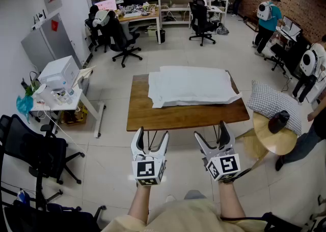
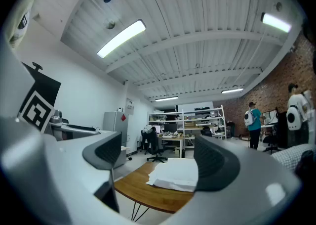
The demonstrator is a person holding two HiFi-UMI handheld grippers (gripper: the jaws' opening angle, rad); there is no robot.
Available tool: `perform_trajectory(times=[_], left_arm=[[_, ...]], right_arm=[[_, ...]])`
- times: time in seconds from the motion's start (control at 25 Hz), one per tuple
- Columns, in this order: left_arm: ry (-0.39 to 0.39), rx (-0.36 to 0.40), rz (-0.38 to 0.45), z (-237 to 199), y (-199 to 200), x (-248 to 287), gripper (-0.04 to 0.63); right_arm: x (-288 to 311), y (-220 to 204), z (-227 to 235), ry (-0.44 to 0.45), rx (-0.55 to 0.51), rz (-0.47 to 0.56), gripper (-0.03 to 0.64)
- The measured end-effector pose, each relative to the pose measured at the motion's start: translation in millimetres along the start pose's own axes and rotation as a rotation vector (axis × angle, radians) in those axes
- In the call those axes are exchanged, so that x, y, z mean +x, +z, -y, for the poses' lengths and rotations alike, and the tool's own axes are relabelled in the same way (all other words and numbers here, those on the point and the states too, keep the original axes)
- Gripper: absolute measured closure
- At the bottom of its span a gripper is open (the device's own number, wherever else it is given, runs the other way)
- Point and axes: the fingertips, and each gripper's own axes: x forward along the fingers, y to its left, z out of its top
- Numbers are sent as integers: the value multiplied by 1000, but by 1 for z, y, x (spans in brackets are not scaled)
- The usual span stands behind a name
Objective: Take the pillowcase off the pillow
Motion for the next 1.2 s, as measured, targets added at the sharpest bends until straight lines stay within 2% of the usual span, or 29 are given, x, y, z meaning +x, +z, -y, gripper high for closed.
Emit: perform_trajectory(times=[0.2,0.44,0.72,1.04,1.2], left_arm=[[-25,23,-20,-7,-17,10,232],[1,-3,-13,-9,-25,46,232],[-7,28,6,27,-27,115,232],[5,21,-7,64,-73,178,232],[7,22,-7,94,-77,207,232]], right_arm=[[7,-17,0,-8,8,-16,169],[32,-21,37,-5,11,-2,169],[62,-31,108,-6,18,5,169],[71,-72,186,5,27,3,169],[76,-76,224,27,35,8,169]])
